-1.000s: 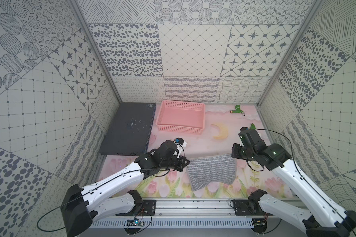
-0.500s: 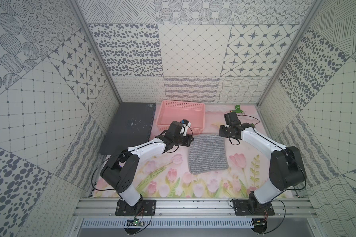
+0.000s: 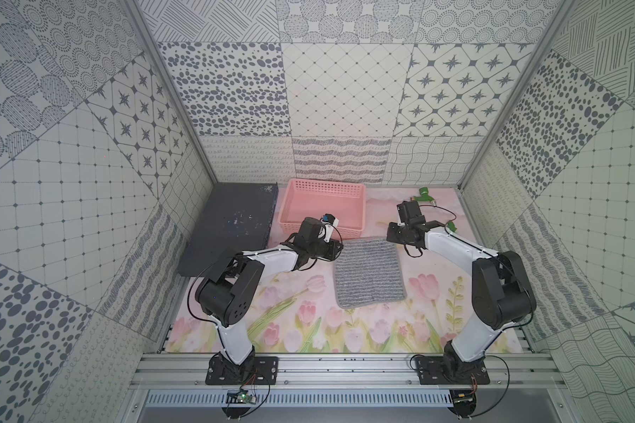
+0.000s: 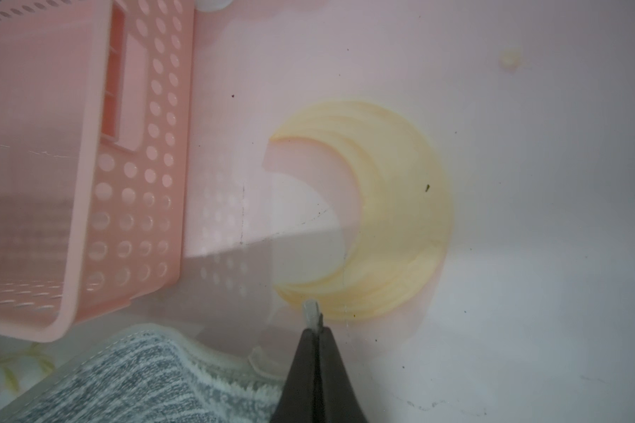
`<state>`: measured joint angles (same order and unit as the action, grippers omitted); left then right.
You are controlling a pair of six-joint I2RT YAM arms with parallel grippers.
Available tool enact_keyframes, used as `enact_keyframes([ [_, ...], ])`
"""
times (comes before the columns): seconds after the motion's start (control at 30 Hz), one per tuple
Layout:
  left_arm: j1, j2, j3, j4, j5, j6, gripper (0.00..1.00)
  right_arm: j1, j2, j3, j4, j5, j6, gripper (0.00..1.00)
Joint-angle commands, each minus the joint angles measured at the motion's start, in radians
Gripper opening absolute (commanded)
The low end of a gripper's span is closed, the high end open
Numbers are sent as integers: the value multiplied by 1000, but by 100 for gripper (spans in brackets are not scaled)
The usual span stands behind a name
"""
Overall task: Fold the square dishcloth
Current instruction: Fold the cleaning item at the center of the board.
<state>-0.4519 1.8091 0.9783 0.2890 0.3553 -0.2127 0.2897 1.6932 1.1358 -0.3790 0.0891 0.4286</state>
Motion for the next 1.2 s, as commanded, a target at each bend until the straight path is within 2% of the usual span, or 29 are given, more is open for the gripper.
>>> enact_keyframes([
  [0.0, 4, -39, -59, 75, -45, 85, 0, -14, -55, -35, 55, 14, -14, 0],
  [0.13, 5, -56, -100, 104, -28, 84, 0, -14, -81, -72, 78, 0, -16, 0],
  [0.6, 2, -150, -323, 370, 27, 49, 0, -14, -233, -226, 248, -63, -41, 0],
  [0.8, -20, -184, -373, 384, 30, 40, 0, -14, -281, -293, 256, -83, -13, 0],
  [1.17, -114, -273, -477, 376, -50, 38, 0, -14, -388, -439, 267, -88, 34, 0],
])
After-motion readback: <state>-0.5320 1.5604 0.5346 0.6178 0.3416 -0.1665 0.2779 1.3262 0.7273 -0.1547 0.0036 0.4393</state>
